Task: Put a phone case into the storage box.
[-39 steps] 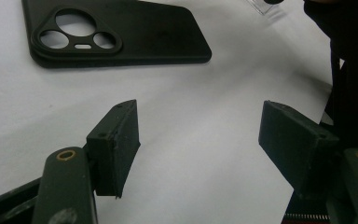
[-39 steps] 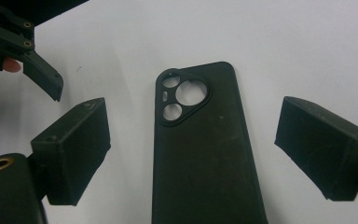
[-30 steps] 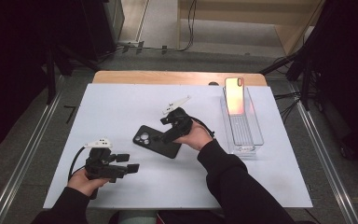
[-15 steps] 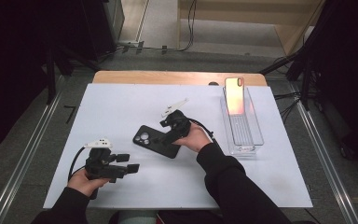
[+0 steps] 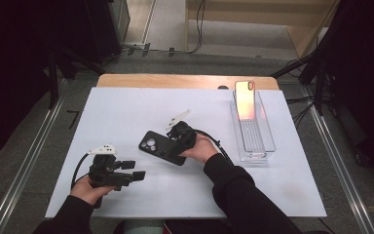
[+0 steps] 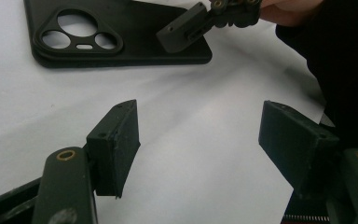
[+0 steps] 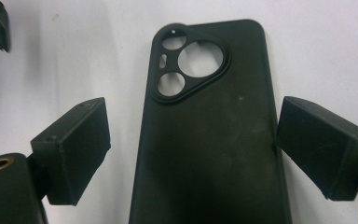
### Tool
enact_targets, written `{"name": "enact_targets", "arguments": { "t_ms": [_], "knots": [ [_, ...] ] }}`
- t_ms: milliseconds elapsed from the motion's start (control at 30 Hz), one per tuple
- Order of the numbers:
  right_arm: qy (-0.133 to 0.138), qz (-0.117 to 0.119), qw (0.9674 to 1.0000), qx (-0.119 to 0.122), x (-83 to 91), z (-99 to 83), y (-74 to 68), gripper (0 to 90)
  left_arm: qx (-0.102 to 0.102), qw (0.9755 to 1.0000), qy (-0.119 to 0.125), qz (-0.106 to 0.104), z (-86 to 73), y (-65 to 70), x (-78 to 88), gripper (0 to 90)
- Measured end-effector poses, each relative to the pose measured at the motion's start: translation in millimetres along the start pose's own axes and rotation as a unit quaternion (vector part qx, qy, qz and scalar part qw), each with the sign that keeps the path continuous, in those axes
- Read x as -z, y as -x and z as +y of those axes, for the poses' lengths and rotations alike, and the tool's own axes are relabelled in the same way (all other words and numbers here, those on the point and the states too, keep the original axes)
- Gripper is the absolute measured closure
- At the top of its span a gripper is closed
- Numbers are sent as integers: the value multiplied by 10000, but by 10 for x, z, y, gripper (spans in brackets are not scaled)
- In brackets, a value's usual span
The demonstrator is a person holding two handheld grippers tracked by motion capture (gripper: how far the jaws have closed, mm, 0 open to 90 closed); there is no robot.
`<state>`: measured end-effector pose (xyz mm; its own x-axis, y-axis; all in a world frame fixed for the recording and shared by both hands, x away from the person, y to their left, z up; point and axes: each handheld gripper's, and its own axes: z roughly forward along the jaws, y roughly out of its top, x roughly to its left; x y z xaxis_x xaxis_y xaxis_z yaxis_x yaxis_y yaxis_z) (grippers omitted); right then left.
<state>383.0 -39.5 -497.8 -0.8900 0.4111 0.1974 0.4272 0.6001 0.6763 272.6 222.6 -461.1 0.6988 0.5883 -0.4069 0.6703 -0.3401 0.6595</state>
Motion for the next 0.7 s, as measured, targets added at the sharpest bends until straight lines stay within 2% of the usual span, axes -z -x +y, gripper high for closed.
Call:
{"name": "enact_targets", "arguments": {
  "t_ms": [167,300,533,700],
  "knots": [
    [-98,-185,9998,69,-27,-3,-14,85,1,10000,1,2,0,0,0,291],
    [-314,-236,9992,113,-79,-38,1,84,-3,10000,7,4,0,3,-1,291],
    [-220,-486,9977,427,-100,-94,-53,102,-7,10000,-2,12,0,4,-3,291],
    [-184,-557,9971,491,-107,-111,-65,103,-8,10000,-6,18,0,3,-2,291]
  ]
}}
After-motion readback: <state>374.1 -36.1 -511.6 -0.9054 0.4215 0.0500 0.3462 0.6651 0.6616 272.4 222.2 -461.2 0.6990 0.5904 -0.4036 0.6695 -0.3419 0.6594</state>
